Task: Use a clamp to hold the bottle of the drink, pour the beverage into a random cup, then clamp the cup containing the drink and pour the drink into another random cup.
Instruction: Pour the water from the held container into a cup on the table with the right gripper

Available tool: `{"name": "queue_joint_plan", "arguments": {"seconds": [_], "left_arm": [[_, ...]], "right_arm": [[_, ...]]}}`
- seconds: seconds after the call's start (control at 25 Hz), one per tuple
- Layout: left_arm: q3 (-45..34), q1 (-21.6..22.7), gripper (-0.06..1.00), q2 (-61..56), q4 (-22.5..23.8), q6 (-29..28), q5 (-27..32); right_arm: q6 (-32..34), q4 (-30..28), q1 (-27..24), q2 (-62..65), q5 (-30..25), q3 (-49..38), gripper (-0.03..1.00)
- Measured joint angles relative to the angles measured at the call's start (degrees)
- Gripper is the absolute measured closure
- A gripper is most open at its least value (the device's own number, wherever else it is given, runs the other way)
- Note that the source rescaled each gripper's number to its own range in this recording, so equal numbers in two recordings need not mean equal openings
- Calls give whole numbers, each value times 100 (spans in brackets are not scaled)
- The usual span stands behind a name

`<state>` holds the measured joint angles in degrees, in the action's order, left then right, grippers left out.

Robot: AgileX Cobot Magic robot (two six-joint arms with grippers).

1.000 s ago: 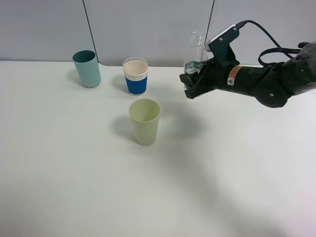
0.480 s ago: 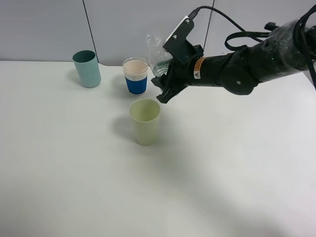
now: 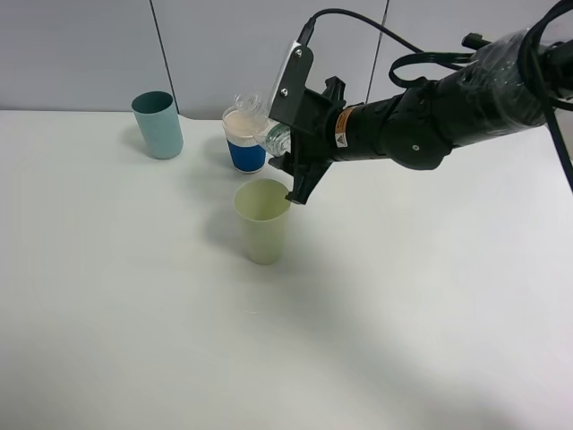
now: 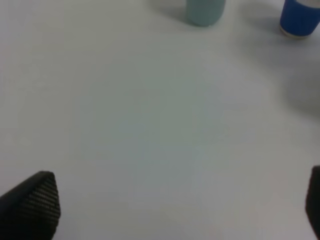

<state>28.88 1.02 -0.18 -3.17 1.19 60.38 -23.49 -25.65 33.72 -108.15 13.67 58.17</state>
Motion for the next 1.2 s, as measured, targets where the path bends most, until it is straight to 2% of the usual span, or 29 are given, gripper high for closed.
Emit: {"name": "queue_joint_plan", "arguments": {"seconds": [0.44,0.76,1.2], "left_arm": [[0,0,-6,0,0,0,0],[0,0,-6,0,0,0,0],[0,0,-6,0,0,0,0]], "right_arm": [[-1064,-12,-50,0,-191,0,97],[-2225,-30,-55,0,-207,0,97],[-3268,-36,-55,0,-229,0,97]]}}
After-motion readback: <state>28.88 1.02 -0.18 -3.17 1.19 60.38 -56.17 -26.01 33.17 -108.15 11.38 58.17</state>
